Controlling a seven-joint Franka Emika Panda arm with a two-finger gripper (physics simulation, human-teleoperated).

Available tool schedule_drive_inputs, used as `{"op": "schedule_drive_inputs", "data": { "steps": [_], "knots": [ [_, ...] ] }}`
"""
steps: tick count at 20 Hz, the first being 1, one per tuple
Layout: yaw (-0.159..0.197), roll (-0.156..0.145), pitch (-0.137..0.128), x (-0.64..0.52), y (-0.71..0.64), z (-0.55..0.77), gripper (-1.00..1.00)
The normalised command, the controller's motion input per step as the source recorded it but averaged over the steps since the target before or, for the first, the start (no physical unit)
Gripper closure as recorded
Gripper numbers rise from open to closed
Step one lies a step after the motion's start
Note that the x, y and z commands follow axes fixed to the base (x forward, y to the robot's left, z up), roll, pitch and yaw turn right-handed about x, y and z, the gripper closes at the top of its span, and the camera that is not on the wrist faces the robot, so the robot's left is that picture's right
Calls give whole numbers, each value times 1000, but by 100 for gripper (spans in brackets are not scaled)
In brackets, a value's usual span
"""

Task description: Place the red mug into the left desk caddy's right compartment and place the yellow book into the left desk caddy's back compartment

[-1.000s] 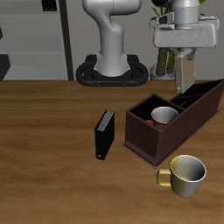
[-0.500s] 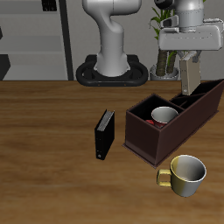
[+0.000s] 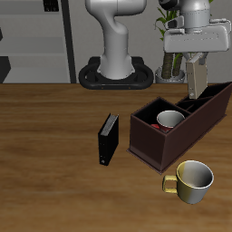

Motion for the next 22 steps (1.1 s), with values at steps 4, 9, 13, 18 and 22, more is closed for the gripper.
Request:
{"op": "schedule_drive_inputs", "data": {
  "steps": [4, 9, 13, 18, 22],
  "knots": [
    [14, 10, -12, 5, -31, -31, 100],
    [4, -5, 13, 59, -80, -142, 100],
    [9, 2, 25, 84, -41, -231, 100],
    [-3, -2, 28, 61, -42, -161, 100],
    [-15, 15, 38, 28, 17, -166, 100]
  ]
}}
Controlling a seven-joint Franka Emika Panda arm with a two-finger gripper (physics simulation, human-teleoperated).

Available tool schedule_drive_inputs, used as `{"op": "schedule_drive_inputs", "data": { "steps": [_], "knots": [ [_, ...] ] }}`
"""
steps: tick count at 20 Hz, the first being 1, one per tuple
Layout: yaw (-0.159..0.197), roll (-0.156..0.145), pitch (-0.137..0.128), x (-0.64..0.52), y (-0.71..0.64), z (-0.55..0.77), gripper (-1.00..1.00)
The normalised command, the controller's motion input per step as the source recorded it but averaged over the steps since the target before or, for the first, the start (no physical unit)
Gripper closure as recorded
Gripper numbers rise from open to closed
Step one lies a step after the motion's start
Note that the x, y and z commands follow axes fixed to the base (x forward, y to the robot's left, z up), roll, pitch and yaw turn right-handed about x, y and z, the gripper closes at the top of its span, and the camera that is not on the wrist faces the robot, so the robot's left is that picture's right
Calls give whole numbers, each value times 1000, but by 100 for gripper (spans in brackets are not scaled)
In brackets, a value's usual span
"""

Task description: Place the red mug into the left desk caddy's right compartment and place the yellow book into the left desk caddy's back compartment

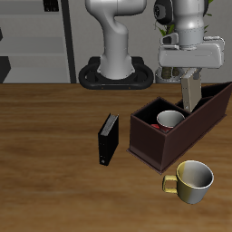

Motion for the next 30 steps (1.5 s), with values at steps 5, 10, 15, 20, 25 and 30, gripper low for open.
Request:
{"op": "schedule_drive_inputs", "data": {
  "steps": [5, 10, 15, 20, 25, 30],
  "knots": [
    [-22, 24, 49, 12, 103, -214, 100],
    [0, 19, 16, -2, 77, -134, 100],
    [6, -4, 30, 75, -14, -147, 100],
    [8, -1, 29, 50, 10, -132, 100],
    [19, -2, 82, 79, 110, -309, 100],
    [-20, 12, 43, 29, -41, -98, -100]
  ]
}}
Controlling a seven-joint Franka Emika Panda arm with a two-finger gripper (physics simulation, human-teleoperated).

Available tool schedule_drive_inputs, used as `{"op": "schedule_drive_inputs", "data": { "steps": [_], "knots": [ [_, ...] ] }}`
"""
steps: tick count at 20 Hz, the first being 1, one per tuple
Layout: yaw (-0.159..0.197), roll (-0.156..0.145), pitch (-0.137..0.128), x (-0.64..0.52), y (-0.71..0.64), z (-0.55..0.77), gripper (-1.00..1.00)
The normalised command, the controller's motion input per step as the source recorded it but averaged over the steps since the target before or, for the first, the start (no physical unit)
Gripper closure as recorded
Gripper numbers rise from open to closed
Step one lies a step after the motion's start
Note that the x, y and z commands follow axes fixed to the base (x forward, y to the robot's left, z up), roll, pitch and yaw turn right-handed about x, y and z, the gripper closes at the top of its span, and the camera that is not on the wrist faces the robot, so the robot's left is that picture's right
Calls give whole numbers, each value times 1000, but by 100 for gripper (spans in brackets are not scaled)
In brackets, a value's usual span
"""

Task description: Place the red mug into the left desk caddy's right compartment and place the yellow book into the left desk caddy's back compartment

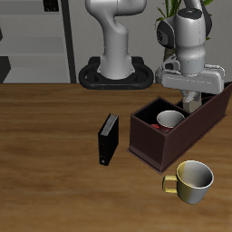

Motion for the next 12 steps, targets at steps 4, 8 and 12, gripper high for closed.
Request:
{"op": "schedule_drive_inputs", "data": {
  "steps": [4, 8, 12],
  "knots": [
    [-1, 28, -24, -12, -32, 98, -100],
    [1, 4, -10, -43, -41, 43, -100],
    [-13, -4, -3, -43, -16, 71, -100]
  ]
}}
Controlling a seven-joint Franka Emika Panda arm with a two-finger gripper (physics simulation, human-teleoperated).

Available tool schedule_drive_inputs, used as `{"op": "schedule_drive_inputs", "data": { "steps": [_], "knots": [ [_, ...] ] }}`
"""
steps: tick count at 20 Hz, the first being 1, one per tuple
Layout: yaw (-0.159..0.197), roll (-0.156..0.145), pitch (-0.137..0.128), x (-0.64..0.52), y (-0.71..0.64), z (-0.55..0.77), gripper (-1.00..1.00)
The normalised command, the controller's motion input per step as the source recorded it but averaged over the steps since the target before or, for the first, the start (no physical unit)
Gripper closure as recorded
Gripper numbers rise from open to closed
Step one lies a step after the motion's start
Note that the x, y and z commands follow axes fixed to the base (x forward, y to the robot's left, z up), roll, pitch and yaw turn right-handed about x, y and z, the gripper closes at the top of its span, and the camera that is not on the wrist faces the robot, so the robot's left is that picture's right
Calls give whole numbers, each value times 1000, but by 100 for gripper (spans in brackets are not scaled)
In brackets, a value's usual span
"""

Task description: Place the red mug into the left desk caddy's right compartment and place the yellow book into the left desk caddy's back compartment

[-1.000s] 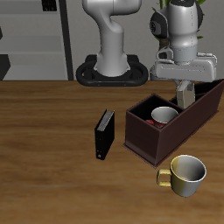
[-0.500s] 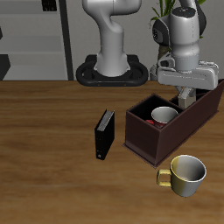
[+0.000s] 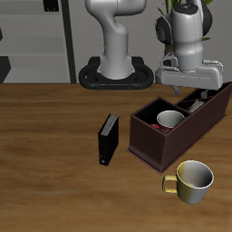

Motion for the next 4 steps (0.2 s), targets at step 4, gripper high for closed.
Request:
{"op": "schedule_drive_inputs", "data": {
  "steps": [4],
  "knots": [
    [6, 19, -31, -79, -39, 137, -100]
  ]
}}
